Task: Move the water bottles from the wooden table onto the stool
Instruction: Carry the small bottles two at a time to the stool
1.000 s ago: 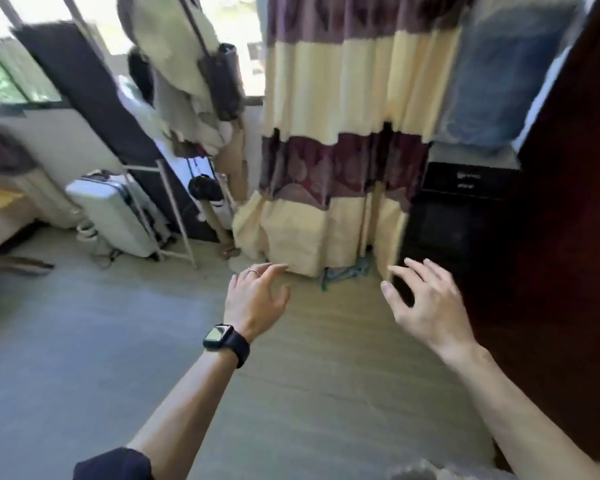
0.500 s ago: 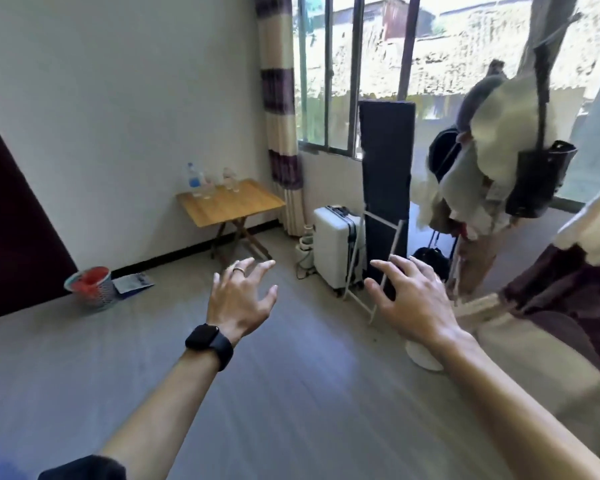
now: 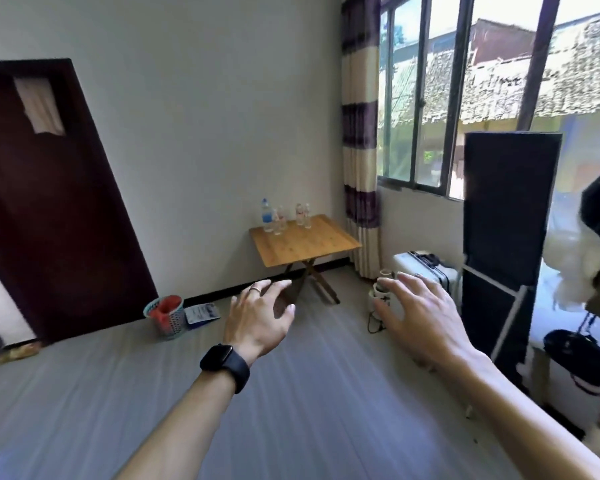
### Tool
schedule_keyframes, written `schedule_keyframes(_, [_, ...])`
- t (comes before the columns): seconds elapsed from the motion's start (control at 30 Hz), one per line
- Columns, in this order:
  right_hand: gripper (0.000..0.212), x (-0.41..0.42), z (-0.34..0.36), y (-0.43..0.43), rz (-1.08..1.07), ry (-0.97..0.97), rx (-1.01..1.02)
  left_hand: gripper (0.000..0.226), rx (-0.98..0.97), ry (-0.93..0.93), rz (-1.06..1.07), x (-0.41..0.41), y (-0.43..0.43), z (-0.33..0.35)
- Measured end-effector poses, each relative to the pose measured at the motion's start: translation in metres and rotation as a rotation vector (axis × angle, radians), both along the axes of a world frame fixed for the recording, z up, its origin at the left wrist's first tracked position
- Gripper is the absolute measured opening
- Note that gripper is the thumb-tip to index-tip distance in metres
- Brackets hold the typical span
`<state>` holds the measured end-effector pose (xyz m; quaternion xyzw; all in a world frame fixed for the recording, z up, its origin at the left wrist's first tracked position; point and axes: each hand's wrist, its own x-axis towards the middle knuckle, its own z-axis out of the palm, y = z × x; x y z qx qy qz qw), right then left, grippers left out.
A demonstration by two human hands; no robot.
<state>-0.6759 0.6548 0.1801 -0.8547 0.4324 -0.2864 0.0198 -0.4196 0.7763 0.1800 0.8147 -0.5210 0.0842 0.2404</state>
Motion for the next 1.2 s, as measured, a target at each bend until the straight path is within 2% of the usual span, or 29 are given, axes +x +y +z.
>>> schedule_keyframes(0.13, [0.046, 0.037, 0.01, -0.079, 0.066, -0.039, -0.003, 0.047, -0.048, 0.072, 0.061, 0.032, -0.057, 0.015])
schedule_keyframes(0.2, [0.05, 0.056, 0.016, -0.117, 0.092, -0.059, 0.008, 0.046, -0.063, 0.105, 0.082, 0.048, -0.084, 0.024])
schedule_keyframes(0.47, [0.049, 0.133, 0.019, -0.243, 0.147, -0.077, 0.014, 0.042, -0.098, 0.108, 0.149, 0.122, -0.196, 0.024])
schedule_keyframes(0.8, [0.055, 0.266, 0.007, -0.423, 0.135, 0.027, 0.011, 0.044, -0.059, 0.152, 0.116, 0.25, -0.383, 0.005])
schedule_keyframes(1.0, [0.055, 0.339, 0.029, -0.532, 0.103, -0.006, 0.0, 0.043, -0.051, 0.14, 0.09, 0.329, -0.503, 0.021])
schedule_keyframes(1.2, [0.056, 0.403, 0.023, -0.638, 0.123, -0.024, 0.034, 0.043, -0.037, 0.13, 0.052, 0.394, -0.609, 0.011])
